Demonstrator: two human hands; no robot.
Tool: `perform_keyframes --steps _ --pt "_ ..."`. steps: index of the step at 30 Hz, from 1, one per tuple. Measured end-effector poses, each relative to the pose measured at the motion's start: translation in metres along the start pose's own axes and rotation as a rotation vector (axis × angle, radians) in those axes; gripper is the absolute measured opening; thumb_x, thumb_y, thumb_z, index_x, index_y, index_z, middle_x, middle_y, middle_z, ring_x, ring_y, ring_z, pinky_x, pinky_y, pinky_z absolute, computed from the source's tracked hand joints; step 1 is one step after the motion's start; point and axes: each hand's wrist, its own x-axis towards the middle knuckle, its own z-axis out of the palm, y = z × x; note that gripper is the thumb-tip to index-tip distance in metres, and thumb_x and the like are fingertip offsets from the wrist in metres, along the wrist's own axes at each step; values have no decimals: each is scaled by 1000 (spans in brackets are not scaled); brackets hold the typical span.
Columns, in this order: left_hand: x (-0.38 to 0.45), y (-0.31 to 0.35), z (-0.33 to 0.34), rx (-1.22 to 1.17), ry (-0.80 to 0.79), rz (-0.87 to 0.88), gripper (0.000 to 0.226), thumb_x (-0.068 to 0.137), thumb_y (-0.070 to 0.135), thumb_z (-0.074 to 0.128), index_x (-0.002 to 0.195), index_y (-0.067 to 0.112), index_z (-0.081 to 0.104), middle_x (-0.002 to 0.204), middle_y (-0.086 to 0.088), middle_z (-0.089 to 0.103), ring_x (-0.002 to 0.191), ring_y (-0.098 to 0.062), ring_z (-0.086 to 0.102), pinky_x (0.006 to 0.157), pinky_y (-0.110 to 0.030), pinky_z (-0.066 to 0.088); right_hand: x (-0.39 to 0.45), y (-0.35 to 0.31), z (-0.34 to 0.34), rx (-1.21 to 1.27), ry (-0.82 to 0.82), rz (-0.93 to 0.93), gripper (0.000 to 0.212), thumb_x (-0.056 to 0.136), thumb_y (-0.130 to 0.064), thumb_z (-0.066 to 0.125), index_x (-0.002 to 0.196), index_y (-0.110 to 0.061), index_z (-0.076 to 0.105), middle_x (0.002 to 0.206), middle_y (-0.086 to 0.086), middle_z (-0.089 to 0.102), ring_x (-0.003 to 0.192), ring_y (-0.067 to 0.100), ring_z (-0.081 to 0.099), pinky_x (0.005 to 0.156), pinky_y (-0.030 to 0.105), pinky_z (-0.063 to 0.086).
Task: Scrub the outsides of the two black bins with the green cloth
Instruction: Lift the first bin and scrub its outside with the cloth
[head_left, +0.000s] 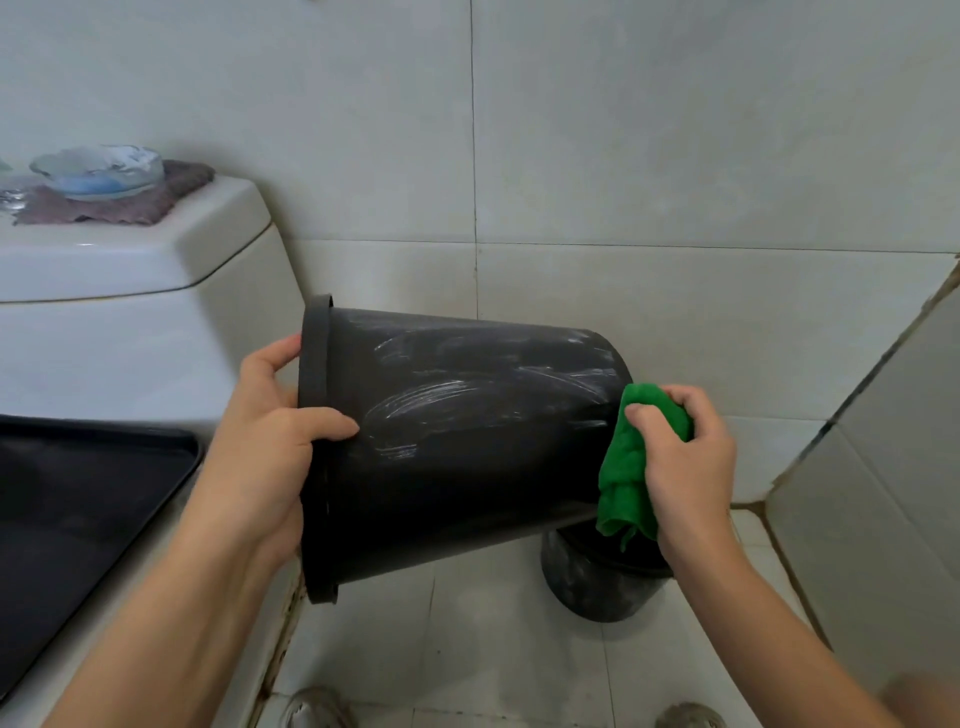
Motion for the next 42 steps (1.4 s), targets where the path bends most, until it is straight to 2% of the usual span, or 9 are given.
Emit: perform_keyframes --steps 5,17,22,27,30,32,34,37,42 --pt "-2 -7 6 -61 -118 -83 38 75 -20 43 94 7 63 70 -8 70 59 -23 67 44 -22 53 -2 0 -1 -42 39 -42 20 84 -15 68 75 -30 58 64 -14 58 63 6 56 62 30 47" --pt "-10 -13 9 -111 -264 208 56 91 -12 48 135 22 53 106 -4 75 96 -19 73 77 -25 59 -7 5 0 -151 55 -91 11 87 -20 69 90 -28 62 85 -10 64 80 8 60 74 33 52" --pt "-15 -15 16 -214 -236 235 41 94 -2 50 127 23 59 106 0 76 96 -17 73 75 -24 59 -12 3 5 -308 94 -436 23 88 -23 70 109 -14 68 123 1 63 105 -1 51 89 -1 34" --pt "-18 -30 33 -182 -228 260 39 94 13 55 133 20 55 112 -1 74 101 -17 71 83 -28 58 -57 0 25 -384 -136 -1067 25 88 -29 68 104 -11 70 122 15 65 119 32 58 104 39 46" --pt "-18 -34 33 -165 -223 274 42 92 17 61 133 20 55 114 -2 74 103 -18 70 85 -29 57 -67 0 27 -409 -283 -1236 24 89 -34 69 104 -15 70 118 15 67 120 33 59 101 41 49" --pt "-17 -34 32 -172 -220 269 38 98 12 54 134 21 55 116 -1 73 107 -19 70 88 -31 57 -48 6 21 -453 -212 -1162 24 90 -35 67 105 -16 70 117 13 67 116 29 61 99 35 50" --pt "-17 -32 30 -189 -202 264 37 100 10 47 133 23 56 116 1 73 109 -18 69 91 -33 57 -26 8 15 -422 -83 -872 30 89 -39 64 105 -16 73 120 5 64 109 14 60 94 28 51" --pt "-18 -30 31 -218 -190 268 37 101 11 45 134 25 55 117 3 73 110 -16 69 95 -34 55 -8 3 14 -300 53 -522 33 87 -40 63 109 -17 72 117 -7 58 101 2 54 88 37 53" --pt "-17 -35 40 -245 -174 248 36 101 11 46 134 21 55 116 -2 73 109 -21 69 96 -38 54 -60 -7 34 -357 -49 -1009 25 87 -29 70 99 -7 75 104 11 67 101 28 64 95 36 50"
